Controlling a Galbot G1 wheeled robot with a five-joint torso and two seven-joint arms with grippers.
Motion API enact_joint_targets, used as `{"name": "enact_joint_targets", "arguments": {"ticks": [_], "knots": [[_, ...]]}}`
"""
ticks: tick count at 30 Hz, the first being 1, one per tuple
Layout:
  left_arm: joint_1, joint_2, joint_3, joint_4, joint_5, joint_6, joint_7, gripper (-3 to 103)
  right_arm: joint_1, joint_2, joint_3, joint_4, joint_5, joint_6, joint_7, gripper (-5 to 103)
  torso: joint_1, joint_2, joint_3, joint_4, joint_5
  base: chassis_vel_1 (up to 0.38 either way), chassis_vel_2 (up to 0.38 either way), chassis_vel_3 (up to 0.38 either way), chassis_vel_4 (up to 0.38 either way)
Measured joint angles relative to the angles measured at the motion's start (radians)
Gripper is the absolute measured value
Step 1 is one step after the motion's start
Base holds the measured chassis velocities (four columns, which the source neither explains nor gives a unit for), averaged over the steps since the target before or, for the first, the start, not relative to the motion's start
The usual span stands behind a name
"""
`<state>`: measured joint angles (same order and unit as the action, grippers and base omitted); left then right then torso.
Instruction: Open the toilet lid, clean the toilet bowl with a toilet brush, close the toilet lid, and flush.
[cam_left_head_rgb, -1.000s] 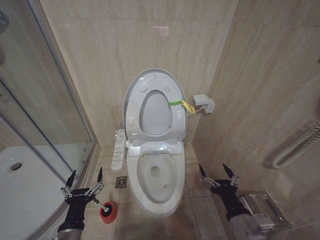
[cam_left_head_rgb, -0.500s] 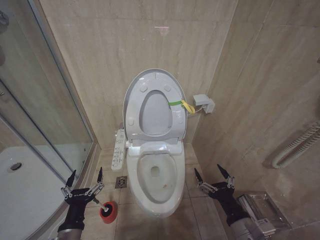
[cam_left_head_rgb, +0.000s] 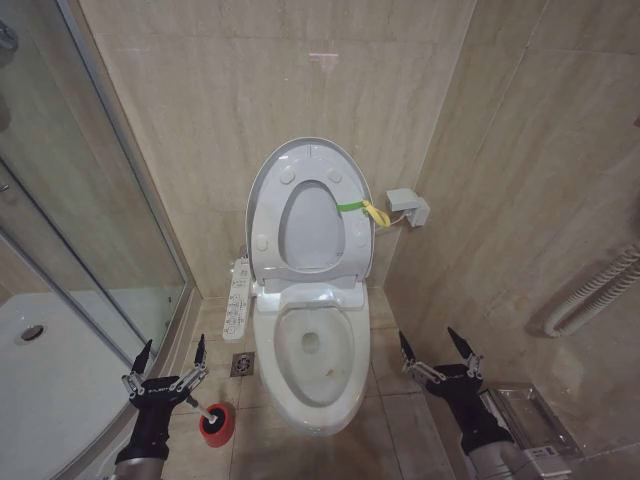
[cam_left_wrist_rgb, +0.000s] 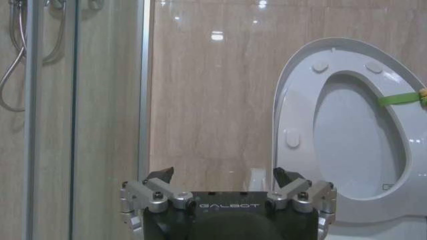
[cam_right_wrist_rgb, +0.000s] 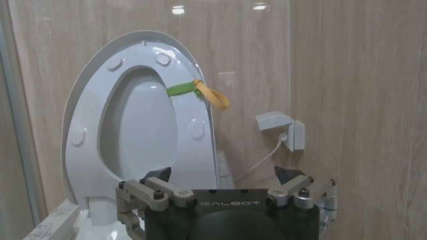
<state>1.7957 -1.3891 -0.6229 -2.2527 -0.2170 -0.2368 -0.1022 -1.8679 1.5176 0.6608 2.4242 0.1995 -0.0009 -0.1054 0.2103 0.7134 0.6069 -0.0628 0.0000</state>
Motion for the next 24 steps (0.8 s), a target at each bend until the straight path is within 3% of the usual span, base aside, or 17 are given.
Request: {"name": "enact_joint_targets", "arguments": {"ticks": [11,24], "knots": [[0.0,0.0,0.0,0.0,0.0,0.0,0.0,100,-0.039,-0.012,0.026,0.048,-0.005,0.017,0.03,100,0.0,0.0,0.0,0.0,0.0,0.0,0.0,0.0,0.0],[0.0,0.0,0.0,0.0,0.0,0.0,0.0,100,-0.066,-0.002,-0.009,0.057,-0.018,-0.004,-0.011,100,0.0,0.0,0.0,0.0,0.0,0.0,0.0,0.0,0.0]]}}
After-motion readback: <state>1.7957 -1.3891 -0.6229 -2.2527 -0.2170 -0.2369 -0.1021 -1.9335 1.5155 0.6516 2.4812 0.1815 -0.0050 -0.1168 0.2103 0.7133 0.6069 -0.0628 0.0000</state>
